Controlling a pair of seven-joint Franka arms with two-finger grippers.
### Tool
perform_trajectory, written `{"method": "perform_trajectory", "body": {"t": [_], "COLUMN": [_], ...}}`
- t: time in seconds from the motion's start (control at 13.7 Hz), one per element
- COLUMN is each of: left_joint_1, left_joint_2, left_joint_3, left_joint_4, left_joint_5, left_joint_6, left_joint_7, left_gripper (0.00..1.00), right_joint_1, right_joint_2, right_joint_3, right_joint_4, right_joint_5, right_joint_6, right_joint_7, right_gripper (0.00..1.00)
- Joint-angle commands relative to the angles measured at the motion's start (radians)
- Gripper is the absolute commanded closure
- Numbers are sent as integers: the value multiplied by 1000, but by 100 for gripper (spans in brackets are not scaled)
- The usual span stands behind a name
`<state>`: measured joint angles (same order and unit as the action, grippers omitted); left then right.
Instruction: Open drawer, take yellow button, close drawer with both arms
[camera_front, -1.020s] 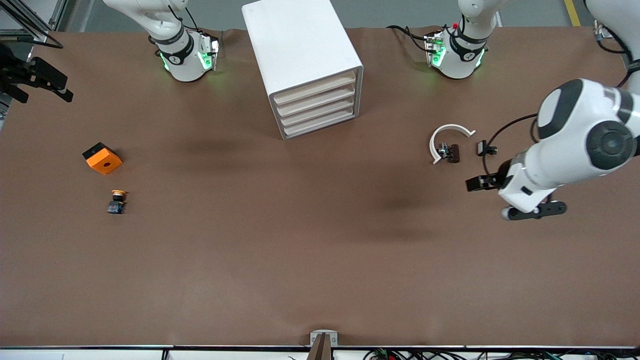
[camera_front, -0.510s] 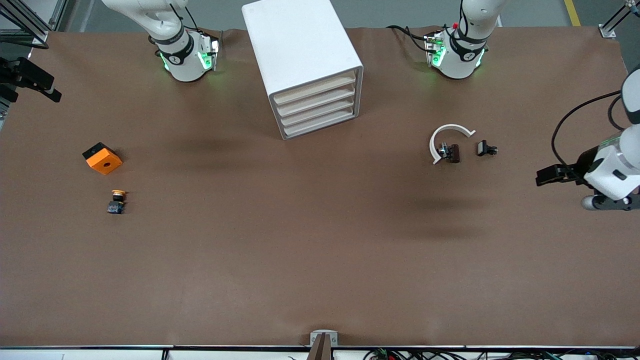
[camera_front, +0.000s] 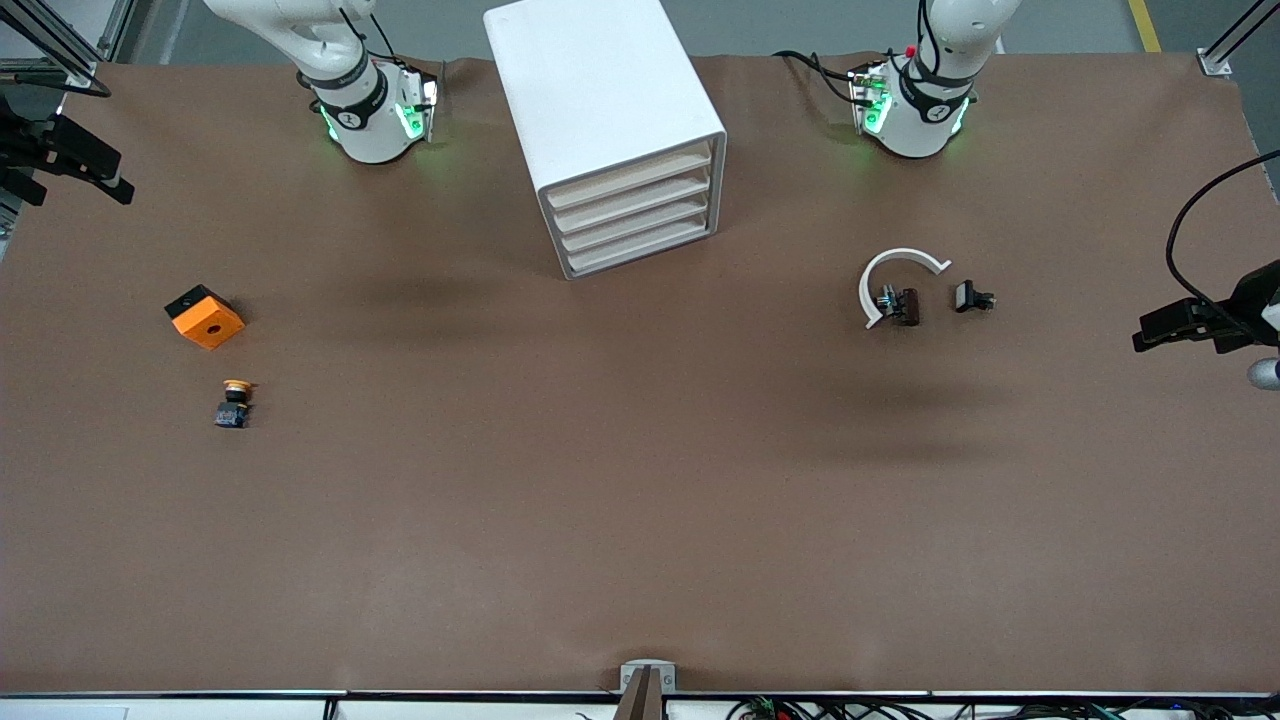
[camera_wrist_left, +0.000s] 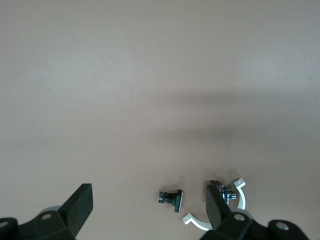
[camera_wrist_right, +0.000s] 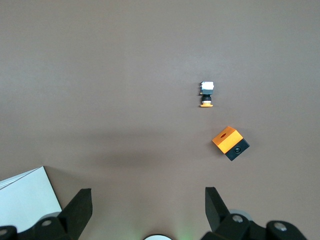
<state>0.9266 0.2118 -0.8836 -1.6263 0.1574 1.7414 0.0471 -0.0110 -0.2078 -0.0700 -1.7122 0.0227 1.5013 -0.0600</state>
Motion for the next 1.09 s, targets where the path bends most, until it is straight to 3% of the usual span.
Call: {"method": "perform_trajectory", "body": {"t": [0.0,0.15,0.66,1.02], "left_joint_1": [11,-17,-458,-682], "left_joint_2": [-83,-109,-150,-152], "left_joint_3": [-5,11,447,667], "left_joint_4": [-32,-32,-33,-34], "left_joint_5": [-59,-61,-71,-71], "left_joint_6": [-22,-23,-31,-29], "left_joint_7": [22,20,7,3], "left_gripper": [0,0,0,0], "right_joint_1": [-29,-27,-20,-20], "right_joint_2": [-12,-12,-10,-10], "right_joint_3": [18,16,16,15], "right_joint_4": [-1,0,0,0], "right_joint_5": [2,2,0,-3], "right_joint_6": [-9,-10,-7,-9], "right_joint_7": [-3,-3,-3,-3], "right_gripper": [0,0,0,0]}}
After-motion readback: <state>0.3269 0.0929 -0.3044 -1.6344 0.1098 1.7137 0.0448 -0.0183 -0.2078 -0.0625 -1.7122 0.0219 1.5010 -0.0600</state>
